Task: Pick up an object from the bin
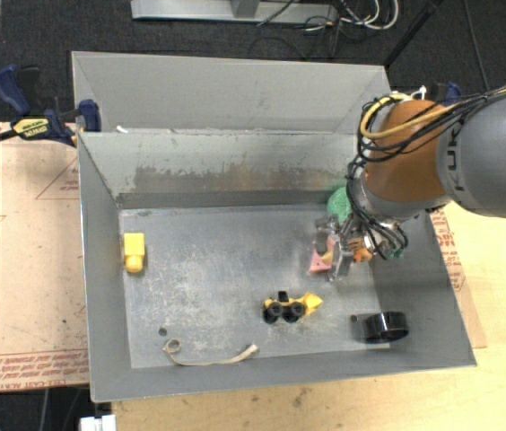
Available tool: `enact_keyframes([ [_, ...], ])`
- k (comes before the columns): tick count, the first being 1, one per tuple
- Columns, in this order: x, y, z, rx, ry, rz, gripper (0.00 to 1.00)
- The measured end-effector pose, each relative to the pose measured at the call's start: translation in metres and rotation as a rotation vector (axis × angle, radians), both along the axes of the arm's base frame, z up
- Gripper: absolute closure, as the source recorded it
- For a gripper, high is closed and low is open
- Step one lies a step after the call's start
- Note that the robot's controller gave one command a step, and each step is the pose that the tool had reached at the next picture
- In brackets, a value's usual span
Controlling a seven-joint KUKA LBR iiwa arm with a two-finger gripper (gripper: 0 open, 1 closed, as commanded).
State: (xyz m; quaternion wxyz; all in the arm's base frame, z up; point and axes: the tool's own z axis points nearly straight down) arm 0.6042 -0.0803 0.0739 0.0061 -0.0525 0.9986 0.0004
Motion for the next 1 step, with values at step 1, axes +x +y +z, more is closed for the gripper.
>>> enact_keyframes([
  [1,-0.0040,-0.0020,0.0004,0.000,-0.004,0.010,1.00],
])
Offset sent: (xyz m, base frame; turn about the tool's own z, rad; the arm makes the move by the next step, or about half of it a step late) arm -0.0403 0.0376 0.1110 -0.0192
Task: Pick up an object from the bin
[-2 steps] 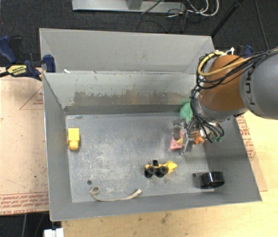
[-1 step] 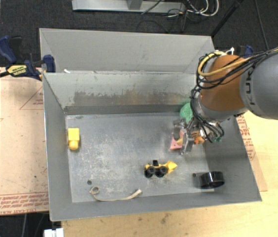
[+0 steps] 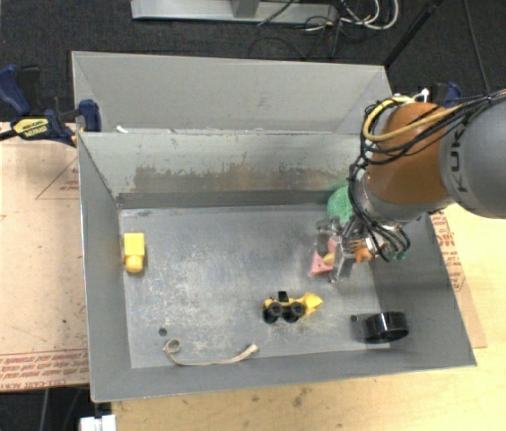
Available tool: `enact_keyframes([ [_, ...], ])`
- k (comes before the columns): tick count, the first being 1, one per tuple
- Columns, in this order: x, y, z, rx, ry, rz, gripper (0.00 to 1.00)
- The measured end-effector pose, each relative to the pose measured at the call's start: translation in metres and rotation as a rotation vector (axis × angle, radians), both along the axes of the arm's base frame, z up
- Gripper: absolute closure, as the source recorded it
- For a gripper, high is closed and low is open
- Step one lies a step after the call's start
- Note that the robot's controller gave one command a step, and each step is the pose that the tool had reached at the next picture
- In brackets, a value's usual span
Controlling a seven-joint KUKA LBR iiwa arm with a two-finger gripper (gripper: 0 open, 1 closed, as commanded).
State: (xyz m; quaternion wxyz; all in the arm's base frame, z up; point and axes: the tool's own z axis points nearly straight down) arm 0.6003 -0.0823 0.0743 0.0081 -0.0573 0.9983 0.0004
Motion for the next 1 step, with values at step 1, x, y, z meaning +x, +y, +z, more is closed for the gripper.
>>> enact_keyframes([
  [1,-0.0220,0.0189,0.0487,0.000,0.020,0.006,1.00],
])
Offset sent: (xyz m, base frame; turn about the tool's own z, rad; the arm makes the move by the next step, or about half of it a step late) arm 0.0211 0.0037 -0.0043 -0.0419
